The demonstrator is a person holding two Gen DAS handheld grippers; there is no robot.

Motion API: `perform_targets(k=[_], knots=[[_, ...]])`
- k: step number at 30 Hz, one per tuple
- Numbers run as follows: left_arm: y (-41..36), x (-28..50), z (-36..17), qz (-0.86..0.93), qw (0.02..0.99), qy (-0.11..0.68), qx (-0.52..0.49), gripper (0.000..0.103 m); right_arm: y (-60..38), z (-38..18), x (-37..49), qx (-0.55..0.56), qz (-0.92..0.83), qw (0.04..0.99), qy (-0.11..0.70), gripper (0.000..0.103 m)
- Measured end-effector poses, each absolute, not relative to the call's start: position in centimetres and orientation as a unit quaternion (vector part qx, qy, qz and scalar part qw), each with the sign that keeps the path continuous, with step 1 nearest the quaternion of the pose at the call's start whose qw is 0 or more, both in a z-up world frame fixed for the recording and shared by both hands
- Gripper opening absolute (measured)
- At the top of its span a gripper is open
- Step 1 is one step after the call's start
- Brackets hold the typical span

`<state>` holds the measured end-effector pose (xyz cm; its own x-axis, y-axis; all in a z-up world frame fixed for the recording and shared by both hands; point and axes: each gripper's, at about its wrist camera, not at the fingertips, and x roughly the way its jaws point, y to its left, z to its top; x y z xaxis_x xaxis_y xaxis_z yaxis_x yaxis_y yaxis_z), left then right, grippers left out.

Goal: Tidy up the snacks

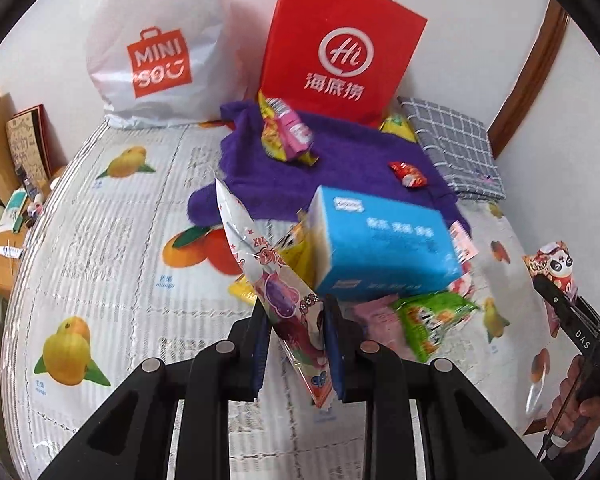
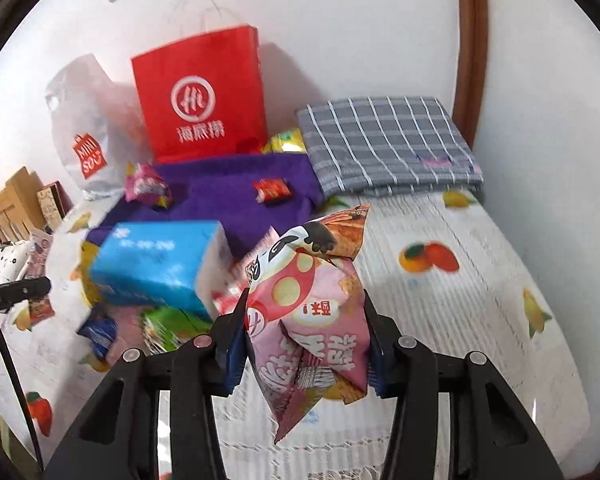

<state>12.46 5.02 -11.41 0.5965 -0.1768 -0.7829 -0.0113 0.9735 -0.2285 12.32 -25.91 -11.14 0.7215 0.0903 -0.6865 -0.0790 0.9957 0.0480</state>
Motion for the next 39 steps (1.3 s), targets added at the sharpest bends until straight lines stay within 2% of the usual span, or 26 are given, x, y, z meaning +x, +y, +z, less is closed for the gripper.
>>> perform_targets(k=[7,21,39], knots=[[3.8,13.3,-9.0,-0.050,0.894,0.435,-0.098,0.024,-24.0,-7.6,13.5,-0.002,0.055,0.935,0.351,0.047],[2.5,15.4,-4.4,-0.051,0.906,0.412,-0.081,0.024,-22.9,-5.3,16.7,0.011,0.067,0.932,0.357,0.047],[1.3,16.8,-3.2,-0.071,0.908,0.404,-0.082,0.024,-21.8,-3.8,18.4,0.010,0.085,0.934,0.347,0.047]])
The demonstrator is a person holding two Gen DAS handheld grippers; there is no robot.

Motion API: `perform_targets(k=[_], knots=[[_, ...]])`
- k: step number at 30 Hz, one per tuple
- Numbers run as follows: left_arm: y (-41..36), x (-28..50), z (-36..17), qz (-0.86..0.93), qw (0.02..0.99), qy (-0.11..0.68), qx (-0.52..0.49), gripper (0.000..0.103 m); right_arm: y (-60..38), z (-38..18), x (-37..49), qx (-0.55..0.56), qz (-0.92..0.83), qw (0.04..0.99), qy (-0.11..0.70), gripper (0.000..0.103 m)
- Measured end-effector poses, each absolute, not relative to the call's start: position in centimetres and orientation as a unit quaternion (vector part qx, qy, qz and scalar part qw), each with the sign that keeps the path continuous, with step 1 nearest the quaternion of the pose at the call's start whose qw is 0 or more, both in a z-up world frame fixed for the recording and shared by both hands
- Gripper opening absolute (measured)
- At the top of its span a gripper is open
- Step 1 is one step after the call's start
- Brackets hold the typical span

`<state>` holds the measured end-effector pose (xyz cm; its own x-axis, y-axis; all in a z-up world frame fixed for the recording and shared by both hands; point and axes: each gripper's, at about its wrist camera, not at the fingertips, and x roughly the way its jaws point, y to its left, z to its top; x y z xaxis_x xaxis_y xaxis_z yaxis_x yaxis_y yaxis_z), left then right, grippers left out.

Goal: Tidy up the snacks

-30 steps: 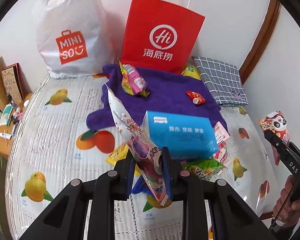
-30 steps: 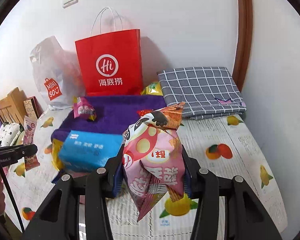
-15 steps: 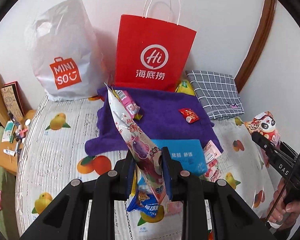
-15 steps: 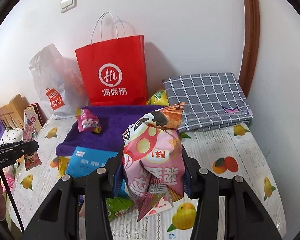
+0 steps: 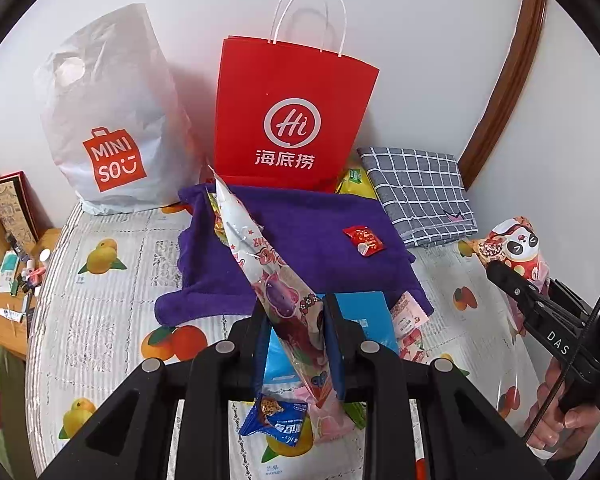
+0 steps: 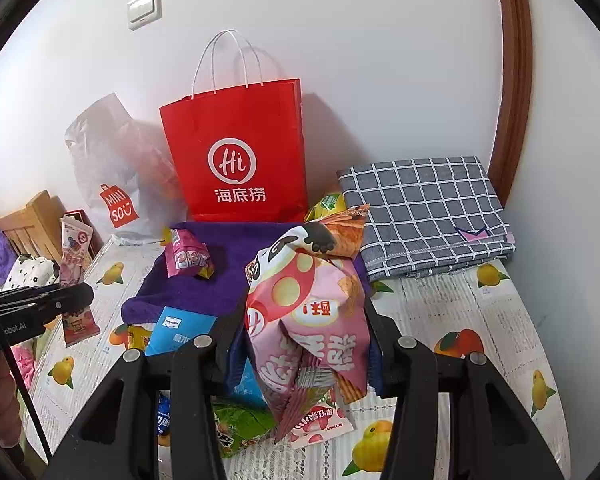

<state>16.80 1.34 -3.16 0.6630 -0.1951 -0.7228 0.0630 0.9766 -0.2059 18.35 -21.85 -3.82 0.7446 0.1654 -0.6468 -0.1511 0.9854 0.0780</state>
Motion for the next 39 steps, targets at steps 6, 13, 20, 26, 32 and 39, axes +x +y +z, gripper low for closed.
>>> perform_targets(k=[6,13,20,26,32,39], knots=[[1.1,17.3,-3.2,-0.076,0.909,0.403,-0.079,0.024,-21.4,-3.8,18.8,0.008,0.089,0.933,0.348,0.047],[1.4,17.9,-3.7,-0.077,0.906,0.407,-0.082,0.024,-20.5,-4.5,19.4,0.006,0.096,0.930,0.356,0.047],[2.1,18.7,-4.6,-0.081,0.902,0.413,-0.091,0.024,-19.8,-5.3,20.5,0.003,0.095,0.926,0.366,0.047],[2.5,19.9,-5.3,-0.082,0.899,0.418,-0.098,0.024,-19.7,-5.6,21.7,0.002,0.089,0.925,0.370,0.047],[2.8,21.5,-6.0,-0.080,0.898,0.423,-0.094,0.024,-19.8,-6.1,23.1,0.003,0.080,0.924,0.375,0.047],[3.6,23.2,-6.7,-0.076,0.896,0.427,-0.096,0.024,-20.1,-7.0,24.9,0.010,0.073,0.922,0.380,0.047]])
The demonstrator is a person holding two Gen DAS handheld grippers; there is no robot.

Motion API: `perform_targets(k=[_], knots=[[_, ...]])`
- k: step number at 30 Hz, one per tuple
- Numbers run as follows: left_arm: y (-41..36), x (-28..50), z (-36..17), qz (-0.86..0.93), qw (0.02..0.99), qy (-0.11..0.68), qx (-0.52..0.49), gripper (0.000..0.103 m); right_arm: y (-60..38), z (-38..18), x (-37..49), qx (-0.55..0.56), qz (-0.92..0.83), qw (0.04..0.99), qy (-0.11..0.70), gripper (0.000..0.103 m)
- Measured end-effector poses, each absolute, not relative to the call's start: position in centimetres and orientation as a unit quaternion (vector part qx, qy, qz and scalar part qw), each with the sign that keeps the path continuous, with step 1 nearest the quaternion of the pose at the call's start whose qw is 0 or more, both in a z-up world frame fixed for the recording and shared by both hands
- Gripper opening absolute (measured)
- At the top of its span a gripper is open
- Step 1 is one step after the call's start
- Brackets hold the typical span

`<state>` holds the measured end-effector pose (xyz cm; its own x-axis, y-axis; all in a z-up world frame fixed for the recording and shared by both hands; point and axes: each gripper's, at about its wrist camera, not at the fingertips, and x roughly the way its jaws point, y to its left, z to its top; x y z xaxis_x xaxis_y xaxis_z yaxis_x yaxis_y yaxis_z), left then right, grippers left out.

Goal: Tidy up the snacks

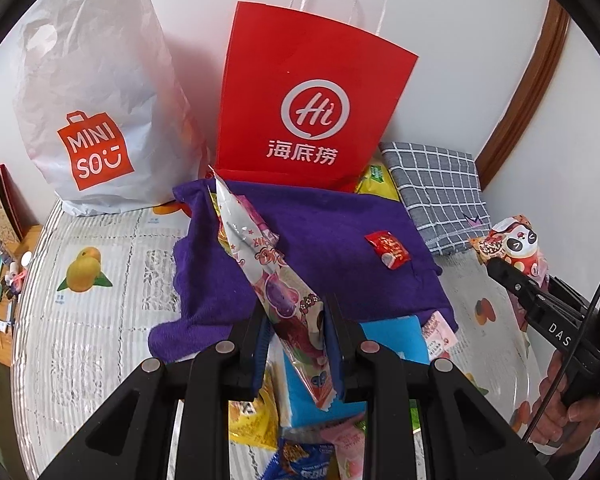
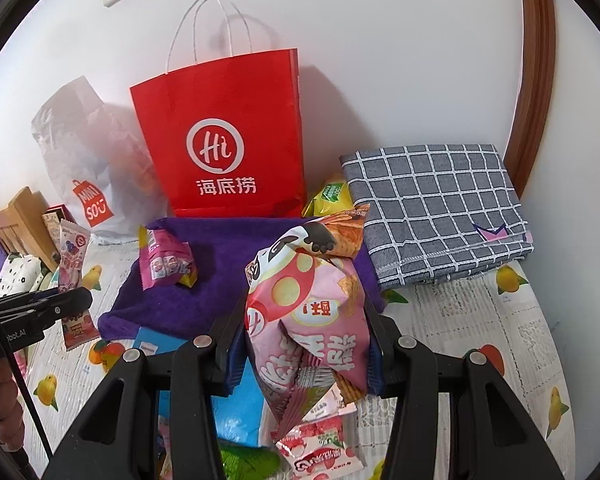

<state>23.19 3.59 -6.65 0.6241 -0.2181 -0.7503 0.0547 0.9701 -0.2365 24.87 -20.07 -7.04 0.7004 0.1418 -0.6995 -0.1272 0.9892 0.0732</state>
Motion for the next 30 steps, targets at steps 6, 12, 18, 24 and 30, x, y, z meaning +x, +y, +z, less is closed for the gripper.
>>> perform_targets(k=[6,12,18,24,30], knots=[[4.5,24.7,-7.1,-0.068,0.896,0.429,-0.097,0.024,-20.3,-8.0,26.7,0.013,0.069,0.920,0.385,0.047],[5.4,25.9,-7.6,-0.060,0.895,0.430,-0.100,0.024,-20.3,-8.5,28.0,0.013,0.068,0.921,0.384,0.047],[7.0,26.8,-8.3,-0.049,0.893,0.433,-0.110,0.024,-20.4,-8.7,29.2,0.014,0.068,0.922,0.381,0.047],[8.3,27.7,-9.4,-0.054,0.886,0.440,-0.135,0.024,-20.6,-10.0,30.7,0.020,0.065,0.921,0.384,0.047],[8.2,29.1,-10.4,-0.055,0.882,0.448,-0.134,0.024,-20.7,-11.9,31.9,0.023,0.067,0.914,0.399,0.047]])
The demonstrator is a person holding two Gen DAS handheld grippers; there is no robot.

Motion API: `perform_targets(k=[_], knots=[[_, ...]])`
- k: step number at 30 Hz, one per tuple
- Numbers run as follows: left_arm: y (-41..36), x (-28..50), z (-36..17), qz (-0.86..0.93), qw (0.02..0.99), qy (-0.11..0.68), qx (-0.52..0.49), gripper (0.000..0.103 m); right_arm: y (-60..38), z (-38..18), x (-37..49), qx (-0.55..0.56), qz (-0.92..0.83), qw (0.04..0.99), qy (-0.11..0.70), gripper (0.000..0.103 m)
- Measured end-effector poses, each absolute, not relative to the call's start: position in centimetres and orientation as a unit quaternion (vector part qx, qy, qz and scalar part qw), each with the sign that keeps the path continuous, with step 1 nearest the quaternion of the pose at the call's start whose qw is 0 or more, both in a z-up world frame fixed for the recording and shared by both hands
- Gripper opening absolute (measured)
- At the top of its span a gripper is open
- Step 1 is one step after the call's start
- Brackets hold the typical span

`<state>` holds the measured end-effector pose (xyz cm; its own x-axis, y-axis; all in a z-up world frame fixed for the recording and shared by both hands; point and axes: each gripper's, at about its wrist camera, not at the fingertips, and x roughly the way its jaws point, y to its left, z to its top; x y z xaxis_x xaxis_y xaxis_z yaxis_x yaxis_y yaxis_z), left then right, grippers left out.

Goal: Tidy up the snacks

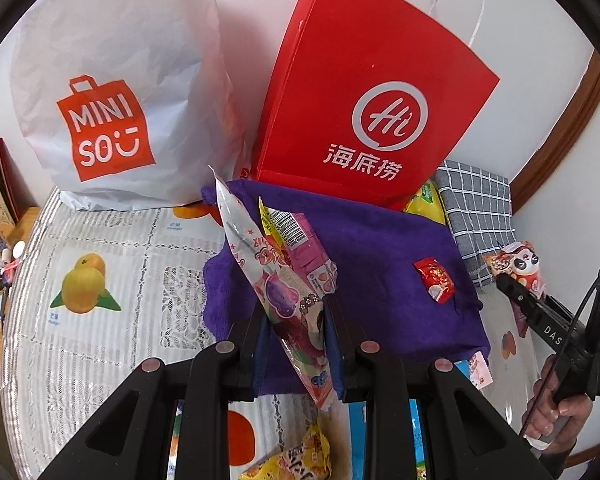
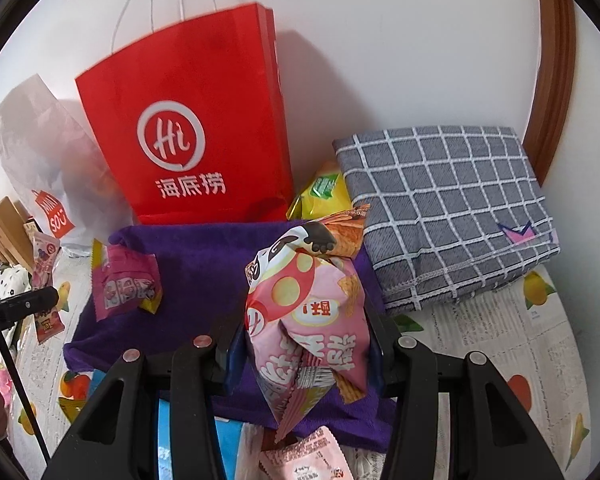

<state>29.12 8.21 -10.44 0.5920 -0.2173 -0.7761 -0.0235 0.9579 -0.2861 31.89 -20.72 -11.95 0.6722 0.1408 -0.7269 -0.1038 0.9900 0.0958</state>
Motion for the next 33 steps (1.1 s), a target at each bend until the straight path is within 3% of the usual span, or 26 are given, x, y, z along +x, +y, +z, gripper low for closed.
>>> perform_targets(k=[20,33], knots=[[7.3,33.2,-16.1,-0.092,0.855,0.491,-0.139,0.024,-19.6,-18.4,36.0,0.026,0.097,0.882,0.460,0.047],[7.5,33.8,-17.9,-0.095,0.847,0.503,-0.146,0.024,-18.8,-19.1,36.0,0.016,0.097,0.877,0.469,0.048]])
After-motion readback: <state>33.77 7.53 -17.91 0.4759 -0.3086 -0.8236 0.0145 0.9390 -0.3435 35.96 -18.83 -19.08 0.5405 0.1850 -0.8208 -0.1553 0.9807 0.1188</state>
